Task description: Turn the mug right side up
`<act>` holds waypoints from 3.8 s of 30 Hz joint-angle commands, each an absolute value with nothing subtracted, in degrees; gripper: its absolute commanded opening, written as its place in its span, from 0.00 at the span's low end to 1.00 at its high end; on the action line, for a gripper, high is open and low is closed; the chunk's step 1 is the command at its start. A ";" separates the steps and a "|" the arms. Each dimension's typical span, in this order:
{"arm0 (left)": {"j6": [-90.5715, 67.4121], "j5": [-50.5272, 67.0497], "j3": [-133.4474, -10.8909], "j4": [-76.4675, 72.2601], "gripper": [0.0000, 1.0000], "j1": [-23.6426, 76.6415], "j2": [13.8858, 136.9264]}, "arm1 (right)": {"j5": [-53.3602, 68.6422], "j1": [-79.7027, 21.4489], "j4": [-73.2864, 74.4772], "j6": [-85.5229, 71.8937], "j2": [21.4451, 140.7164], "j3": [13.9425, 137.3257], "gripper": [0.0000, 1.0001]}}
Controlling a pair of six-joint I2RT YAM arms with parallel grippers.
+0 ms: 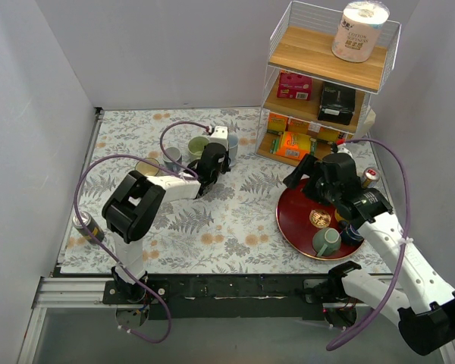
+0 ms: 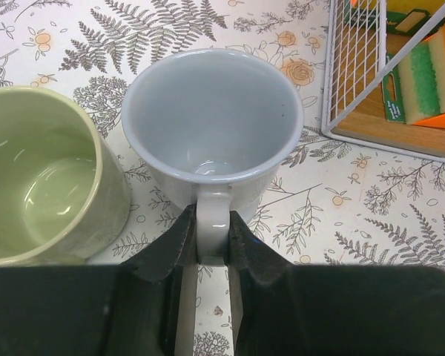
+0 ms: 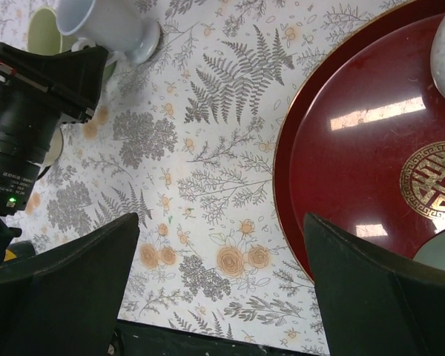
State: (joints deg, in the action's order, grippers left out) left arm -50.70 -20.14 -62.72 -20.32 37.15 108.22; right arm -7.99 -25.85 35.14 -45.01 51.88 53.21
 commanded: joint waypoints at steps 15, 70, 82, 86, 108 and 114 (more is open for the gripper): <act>-53.08 -21.53 -59.94 -26.02 0.59 37.27 107.23 | -2.90 -20.74 51.75 -47.37 59.23 58.80 0.98; -71.72 -1.14 -46.93 -0.35 0.98 38.23 69.70 | -16.35 -16.79 62.05 -59.50 53.35 37.97 0.46; -72.86 -0.79 -46.32 -0.35 0.98 38.23 69.61 | -15.03 -16.70 55.90 -57.40 51.33 32.87 0.43; -73.12 -0.44 -46.23 -0.35 0.98 38.23 69.08 | -14.41 -16.70 54.67 -56.69 51.15 33.04 0.16; -85.51 28.19 -50.01 -10.88 0.98 38.23 70.40 | 20.89 -16.79 15.32 -56.95 44.30 46.58 0.01; -95.70 39.00 -50.71 -27.92 0.98 38.23 73.56 | 26.88 -17.05 -4.90 -59.76 46.14 46.93 0.01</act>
